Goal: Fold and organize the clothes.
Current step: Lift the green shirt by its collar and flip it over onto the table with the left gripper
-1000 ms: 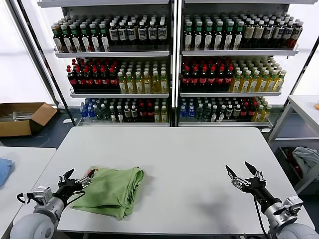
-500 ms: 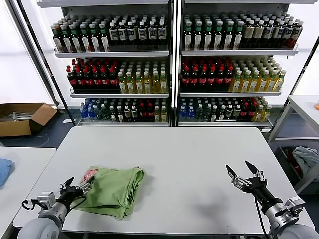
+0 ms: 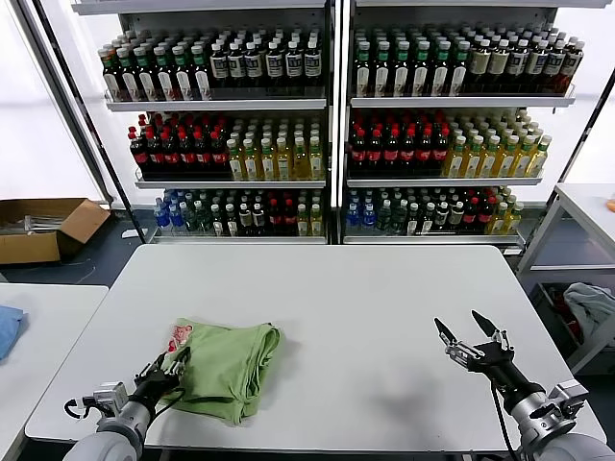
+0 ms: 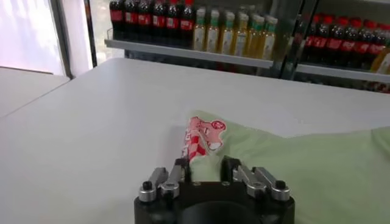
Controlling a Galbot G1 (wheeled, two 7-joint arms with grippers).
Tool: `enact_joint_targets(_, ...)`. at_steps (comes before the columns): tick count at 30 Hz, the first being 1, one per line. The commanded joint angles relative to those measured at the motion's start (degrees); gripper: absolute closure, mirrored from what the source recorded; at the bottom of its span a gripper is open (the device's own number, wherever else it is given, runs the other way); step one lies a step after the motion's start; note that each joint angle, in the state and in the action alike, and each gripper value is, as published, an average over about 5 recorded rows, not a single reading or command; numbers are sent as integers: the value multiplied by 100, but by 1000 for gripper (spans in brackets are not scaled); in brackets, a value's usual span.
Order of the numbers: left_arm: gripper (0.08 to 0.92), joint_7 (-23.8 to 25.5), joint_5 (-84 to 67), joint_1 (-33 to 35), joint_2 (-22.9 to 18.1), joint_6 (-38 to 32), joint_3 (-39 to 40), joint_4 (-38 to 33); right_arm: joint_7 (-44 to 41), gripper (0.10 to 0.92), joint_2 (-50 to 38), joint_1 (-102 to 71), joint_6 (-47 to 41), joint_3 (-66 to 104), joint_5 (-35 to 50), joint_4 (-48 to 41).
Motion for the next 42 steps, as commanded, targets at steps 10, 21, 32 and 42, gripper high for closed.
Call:
enact_joint_targets(10, 866, -293, -672, 292, 281, -392, -1421, -442, -29, 203, 16, -12, 14, 117, 52, -1)
enact_joint_targets(21, 887, -137, -1830, 257, 2387, -173, -3479, 711, -33, 203, 34, 92, 32, 62, 94, -23)
enact_joint_targets(32, 887, -538, -1435, 63, 1612, 229, -2653, -548, -35, 203, 158, 26, 75, 133, 160, -23)
enact_joint_targets(42, 887, -1738, -305, 321, -487, 389, 429, -2140, -4, 203, 114, -31, 53, 215, 174, 58)
